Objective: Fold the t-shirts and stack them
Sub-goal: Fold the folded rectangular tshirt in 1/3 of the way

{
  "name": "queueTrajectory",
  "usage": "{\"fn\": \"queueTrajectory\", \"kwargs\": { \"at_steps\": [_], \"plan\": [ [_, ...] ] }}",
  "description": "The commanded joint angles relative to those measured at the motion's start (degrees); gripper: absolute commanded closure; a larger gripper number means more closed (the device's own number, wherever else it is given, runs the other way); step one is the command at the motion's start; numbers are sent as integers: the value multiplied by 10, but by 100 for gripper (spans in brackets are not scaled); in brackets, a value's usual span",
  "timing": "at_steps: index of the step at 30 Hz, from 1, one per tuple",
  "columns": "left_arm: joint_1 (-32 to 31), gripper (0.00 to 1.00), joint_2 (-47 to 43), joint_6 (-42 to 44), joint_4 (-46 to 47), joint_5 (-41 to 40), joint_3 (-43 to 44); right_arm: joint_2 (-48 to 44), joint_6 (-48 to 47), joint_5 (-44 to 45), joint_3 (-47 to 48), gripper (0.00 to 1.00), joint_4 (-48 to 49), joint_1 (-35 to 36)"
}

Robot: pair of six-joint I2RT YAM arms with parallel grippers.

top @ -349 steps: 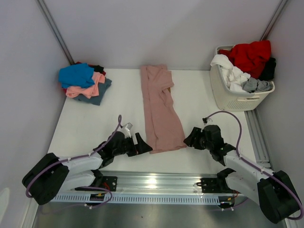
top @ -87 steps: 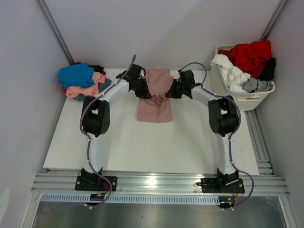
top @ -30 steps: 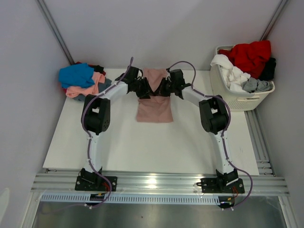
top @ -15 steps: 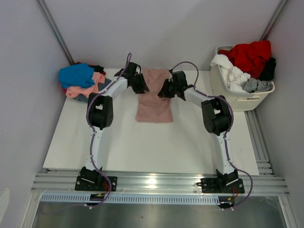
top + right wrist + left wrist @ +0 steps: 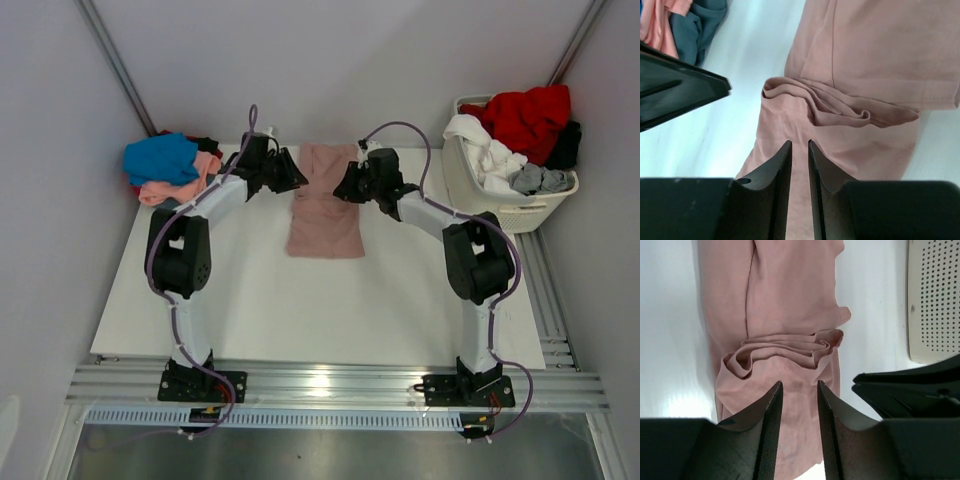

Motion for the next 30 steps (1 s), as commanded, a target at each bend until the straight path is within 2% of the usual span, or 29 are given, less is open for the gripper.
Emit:
{"fn": "queueTrajectory", "kwargs": {
  "at_steps": [1,6,10,17,24,30],
  "plan": [
    [0,63,-30,-21,38,22,-54,3,1,7,-9,78,5,4],
    [0,68,-25,-51,17,21,-90,27,12,10,-5,87,-2,8],
    [0,71,-9,-59,8,13,-90,49,15,9,17,89,-11,7],
    [0,70,91,-46,-110,10,63,113,22,7,98,87,-57,3],
    [7,70,174,-39,-152,1,185,185,48,31,185,88,-102,-17],
    [26,69,195,-44,-174,-1,235,199,57,58,214,88,-107,-43]
  ]
}}
